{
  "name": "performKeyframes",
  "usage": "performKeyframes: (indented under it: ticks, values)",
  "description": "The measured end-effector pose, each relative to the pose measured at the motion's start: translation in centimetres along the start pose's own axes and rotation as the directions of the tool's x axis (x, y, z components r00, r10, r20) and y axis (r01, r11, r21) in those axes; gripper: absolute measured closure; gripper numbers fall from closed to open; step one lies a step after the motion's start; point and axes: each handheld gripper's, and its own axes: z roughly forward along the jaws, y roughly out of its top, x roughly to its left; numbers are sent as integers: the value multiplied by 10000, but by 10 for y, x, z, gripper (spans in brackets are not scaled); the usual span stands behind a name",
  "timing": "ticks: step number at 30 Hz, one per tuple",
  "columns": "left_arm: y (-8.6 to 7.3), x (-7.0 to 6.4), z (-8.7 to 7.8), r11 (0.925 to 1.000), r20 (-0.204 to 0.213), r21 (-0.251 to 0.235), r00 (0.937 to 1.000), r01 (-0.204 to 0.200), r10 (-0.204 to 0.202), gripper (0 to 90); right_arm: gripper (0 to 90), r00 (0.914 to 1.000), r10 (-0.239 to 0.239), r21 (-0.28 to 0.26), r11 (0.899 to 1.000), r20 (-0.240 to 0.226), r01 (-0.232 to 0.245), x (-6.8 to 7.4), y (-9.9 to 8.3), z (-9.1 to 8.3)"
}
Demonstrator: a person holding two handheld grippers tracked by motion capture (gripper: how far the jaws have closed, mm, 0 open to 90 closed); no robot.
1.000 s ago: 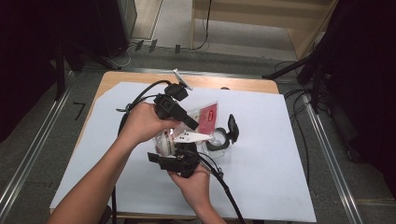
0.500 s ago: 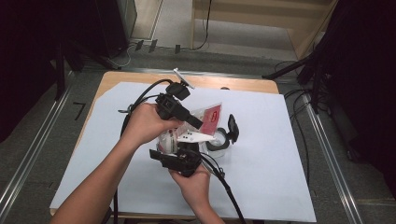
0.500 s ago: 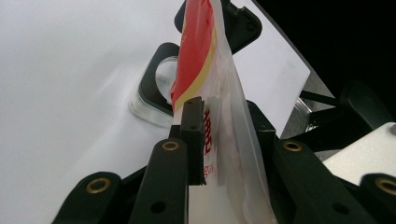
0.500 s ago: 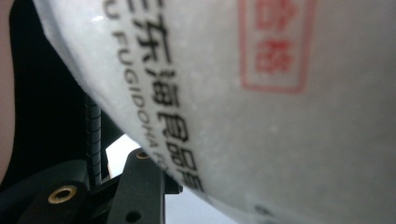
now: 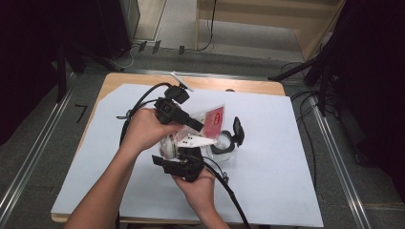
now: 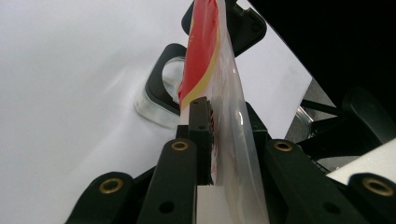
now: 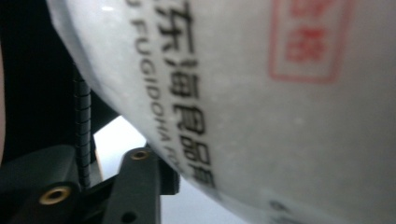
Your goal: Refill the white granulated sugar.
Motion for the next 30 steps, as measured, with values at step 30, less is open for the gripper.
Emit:
performKeyframes:
  ticks: [30]
  values:
    - [-3,2,-4,9990,-189,-427,9998,107,-115,801,598,9995,87,124,9999,-317,-83,-1,6,4]
